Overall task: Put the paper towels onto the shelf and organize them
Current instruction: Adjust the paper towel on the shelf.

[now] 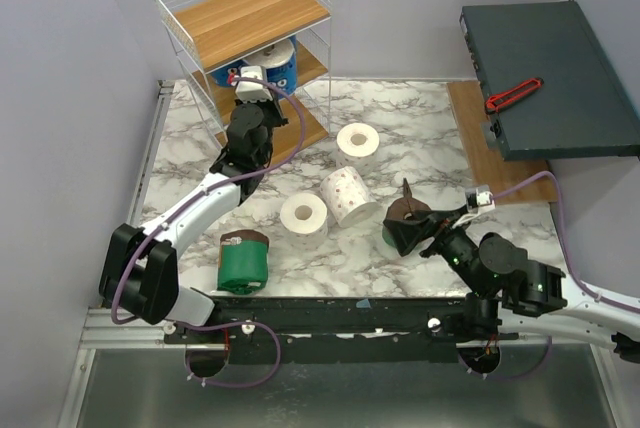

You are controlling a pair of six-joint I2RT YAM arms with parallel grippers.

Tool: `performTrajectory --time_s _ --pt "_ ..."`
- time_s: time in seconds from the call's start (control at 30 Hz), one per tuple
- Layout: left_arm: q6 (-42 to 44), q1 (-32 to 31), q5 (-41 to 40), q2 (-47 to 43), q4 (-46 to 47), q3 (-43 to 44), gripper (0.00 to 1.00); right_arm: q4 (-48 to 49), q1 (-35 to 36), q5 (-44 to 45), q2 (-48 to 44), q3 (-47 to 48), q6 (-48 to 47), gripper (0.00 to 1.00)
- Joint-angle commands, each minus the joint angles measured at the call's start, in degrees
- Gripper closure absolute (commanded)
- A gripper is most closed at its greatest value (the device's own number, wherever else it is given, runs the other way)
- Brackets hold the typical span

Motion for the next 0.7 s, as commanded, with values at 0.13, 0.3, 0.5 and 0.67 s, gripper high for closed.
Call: performTrajectory --time_s 0.13,0.3,0.5,0.67 --pt "-0.2 0.5 -0.9 3.9 2.3 3.7 1.0 1.9 0.1 3.0 -2.4 -2.5 -1.3 0.0" --pt "-0.2 0.5 -1.6 6.0 2.3 5.2 1.0 2.3 0.2 3.2 -2.8 -3.0 -2.0 0.0" --pt "-0.8 0.5 -0.2 8.0 2.1 7.0 1.0 2.3 0.2 3.4 -3.2 -3.4 -2.1 0.0" --pt "-2.1 0.5 1.1 10.0 1.5 8.9 1.0 2.3 0.2 3.6 -3.2 -3.5 -2.1 0.0"
